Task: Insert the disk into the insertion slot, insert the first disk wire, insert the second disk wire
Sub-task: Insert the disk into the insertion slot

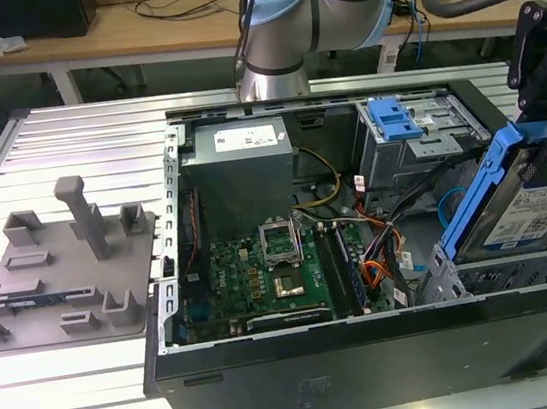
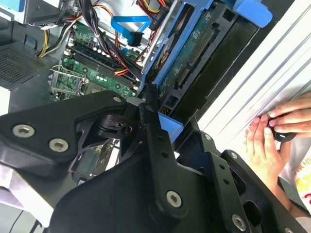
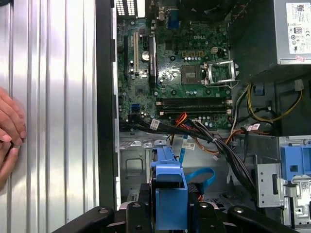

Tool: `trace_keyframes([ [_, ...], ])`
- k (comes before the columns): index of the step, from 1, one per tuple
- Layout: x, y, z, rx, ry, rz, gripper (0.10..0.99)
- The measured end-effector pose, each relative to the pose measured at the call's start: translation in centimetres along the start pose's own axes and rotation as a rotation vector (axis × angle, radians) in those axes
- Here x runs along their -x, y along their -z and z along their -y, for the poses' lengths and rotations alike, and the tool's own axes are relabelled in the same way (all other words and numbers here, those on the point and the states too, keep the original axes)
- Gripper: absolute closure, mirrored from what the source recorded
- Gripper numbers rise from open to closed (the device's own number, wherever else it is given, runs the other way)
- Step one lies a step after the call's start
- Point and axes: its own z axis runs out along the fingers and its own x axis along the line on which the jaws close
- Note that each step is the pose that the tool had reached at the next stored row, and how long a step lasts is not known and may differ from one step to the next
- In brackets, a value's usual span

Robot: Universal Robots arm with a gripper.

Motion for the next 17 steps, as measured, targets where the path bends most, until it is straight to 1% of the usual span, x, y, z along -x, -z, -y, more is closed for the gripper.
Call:
trace_keyframes([
  [4,-0.02,-0.93,0.06,0.001,0.000,-0.0003,0.722],
  [6,-0.04,-1.77,0.12,0.002,0.000,-0.0002,0.722],
  [7,-0.05,-2.04,0.13,0.002,0.000,-0.0004,0.722],
  [9,-0.07,-2.94,0.19,0.002,0.000,-0.0024,0.710],
  [10,-0.08,-3.12,0.20,0.002,0.000,-0.0032,0.710],
  [12,-0.09,-3.37,0.22,0.002,0.000,-0.0042,0.592],
  [13,-0.08,-3.41,0.22,0.002,0.000,-0.0045,0.592],
  [15,-0.09,-3.40,0.23,0.002,0.000,-0.0055,0.467],
  [17,-0.09,-3.41,0.22,0.002,0.000,-0.0054,0.467],
])
